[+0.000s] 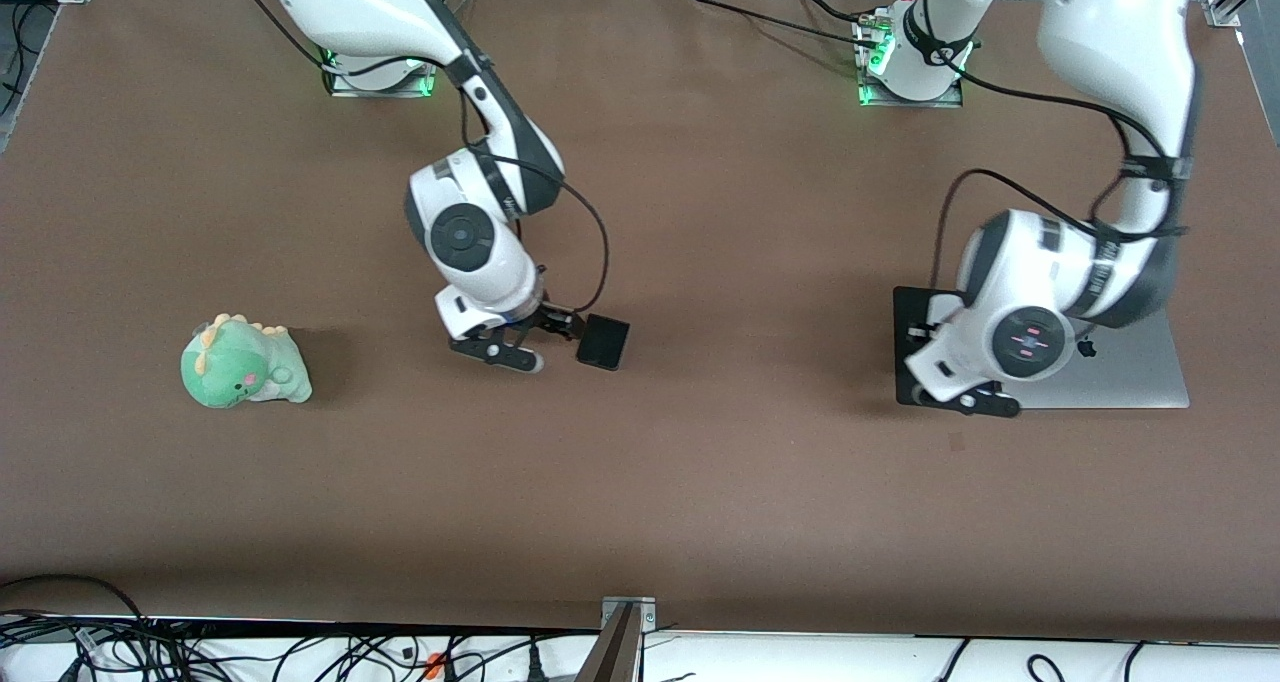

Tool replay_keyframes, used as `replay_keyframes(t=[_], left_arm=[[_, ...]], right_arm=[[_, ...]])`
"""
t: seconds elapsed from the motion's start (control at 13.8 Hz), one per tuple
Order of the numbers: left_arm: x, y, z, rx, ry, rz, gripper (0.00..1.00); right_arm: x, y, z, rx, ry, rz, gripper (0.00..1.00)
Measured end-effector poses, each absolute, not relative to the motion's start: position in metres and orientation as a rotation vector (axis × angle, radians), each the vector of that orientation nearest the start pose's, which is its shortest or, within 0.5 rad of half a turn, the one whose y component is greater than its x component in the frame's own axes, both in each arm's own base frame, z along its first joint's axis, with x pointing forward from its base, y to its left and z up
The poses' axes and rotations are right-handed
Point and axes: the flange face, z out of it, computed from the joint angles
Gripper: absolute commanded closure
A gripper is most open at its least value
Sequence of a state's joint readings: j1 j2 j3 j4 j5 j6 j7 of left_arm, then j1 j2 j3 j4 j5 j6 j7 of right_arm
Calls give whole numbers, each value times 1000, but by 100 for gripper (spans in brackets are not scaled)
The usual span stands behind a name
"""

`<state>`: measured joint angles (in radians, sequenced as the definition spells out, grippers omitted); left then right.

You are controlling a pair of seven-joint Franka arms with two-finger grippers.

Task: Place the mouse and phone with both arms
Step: 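Carry the mouse onto the black pad while the right gripper reaches the phone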

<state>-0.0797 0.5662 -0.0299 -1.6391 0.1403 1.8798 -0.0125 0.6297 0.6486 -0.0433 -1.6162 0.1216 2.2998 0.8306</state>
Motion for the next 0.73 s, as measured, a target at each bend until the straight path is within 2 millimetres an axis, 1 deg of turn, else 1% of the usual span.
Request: replay_keyframes(t=[0.07,0.15,0.22,0.29,0.36,0.51,0.73], left_arm=[[644,-41,249,-3006,255,461,65],[641,-31,233,-3038,283,424,62],[638,-27,218,-3054,315,388,59],[633,-27,207,-3061,330,369,31],[630,-27,200,-3063,335,365,0],[626,-27,195,-3063,341,377,0],[625,-25,196,-3064,339,379,0]], right_arm=[[575,405,241,-3019,503,10,0],[574,418,233,-3011,514,-2,0],[571,430,223,-3005,515,-13,0],[567,440,213,-2998,508,-28,0],[564,448,203,-2994,501,-40,0],[558,456,191,-2996,487,-44,0],[558,456,186,-3001,485,-42,0]])
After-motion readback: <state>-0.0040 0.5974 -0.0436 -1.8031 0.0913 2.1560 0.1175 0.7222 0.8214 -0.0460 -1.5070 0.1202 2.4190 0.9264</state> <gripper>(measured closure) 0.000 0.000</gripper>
